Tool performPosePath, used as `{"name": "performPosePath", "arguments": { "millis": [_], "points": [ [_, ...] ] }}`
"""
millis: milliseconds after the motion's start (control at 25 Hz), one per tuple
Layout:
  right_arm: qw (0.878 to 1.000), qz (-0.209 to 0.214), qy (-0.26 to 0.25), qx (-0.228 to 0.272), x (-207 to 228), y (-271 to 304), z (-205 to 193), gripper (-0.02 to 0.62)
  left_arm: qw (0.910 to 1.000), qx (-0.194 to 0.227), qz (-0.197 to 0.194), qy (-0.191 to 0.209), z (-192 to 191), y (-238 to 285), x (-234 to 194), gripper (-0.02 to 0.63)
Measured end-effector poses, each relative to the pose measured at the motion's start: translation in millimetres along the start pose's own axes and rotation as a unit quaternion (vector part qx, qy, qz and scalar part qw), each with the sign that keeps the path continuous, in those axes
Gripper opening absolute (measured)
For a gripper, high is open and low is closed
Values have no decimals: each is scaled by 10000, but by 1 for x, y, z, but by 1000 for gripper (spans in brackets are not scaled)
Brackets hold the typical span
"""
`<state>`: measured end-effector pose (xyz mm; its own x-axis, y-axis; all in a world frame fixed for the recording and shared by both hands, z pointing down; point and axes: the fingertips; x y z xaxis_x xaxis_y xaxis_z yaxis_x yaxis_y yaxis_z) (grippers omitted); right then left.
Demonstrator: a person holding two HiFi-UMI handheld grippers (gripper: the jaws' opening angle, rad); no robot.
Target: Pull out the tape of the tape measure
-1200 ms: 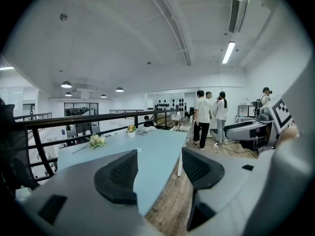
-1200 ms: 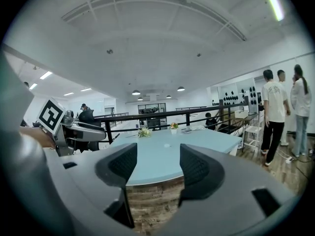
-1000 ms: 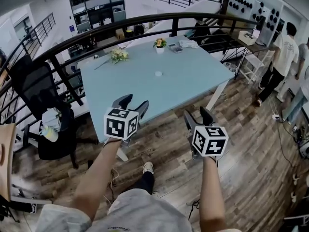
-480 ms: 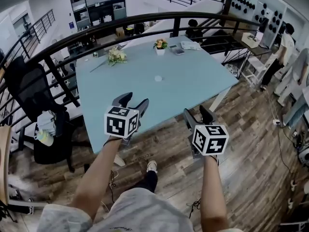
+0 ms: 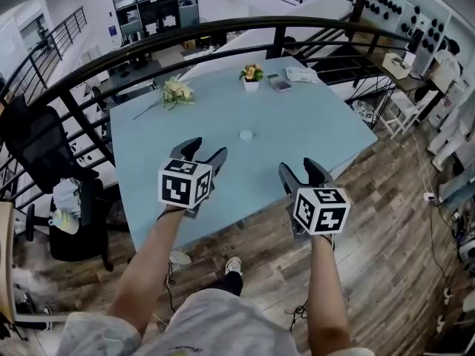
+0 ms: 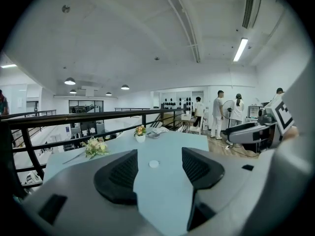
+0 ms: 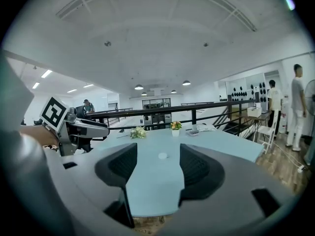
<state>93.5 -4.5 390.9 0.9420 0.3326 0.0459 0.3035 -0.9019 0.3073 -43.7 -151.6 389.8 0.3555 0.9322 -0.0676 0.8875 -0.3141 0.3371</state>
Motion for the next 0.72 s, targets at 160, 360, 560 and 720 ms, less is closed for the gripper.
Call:
{"name": "performPosePath", "arguments": {
  "millis": [160,360,560,720],
  "points": [
    [10000,21,-18,-45,8,32,12,255,10000,-22,51,-37,9,25,-23,280],
    [10000,37,-38,-49,16,68,29,255,9999,-44,77,-94,21,49,-47,281],
    [9999,83,-60,-95,18,101,39,255,9996,41,167,-202,33,66,-74,280],
    [9998,110,-95,-156,18,124,44,255,9992,46,240,-323,32,78,-94,279]
  ]
}}
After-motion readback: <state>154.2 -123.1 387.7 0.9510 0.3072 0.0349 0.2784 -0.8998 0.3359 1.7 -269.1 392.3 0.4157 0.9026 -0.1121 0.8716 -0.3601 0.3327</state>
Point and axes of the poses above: the fingertips, and each gripper's own axes: y forward along the fingers, x to its right, z out of its top, and after that the axes turned 6 degrees about -z, right-handed
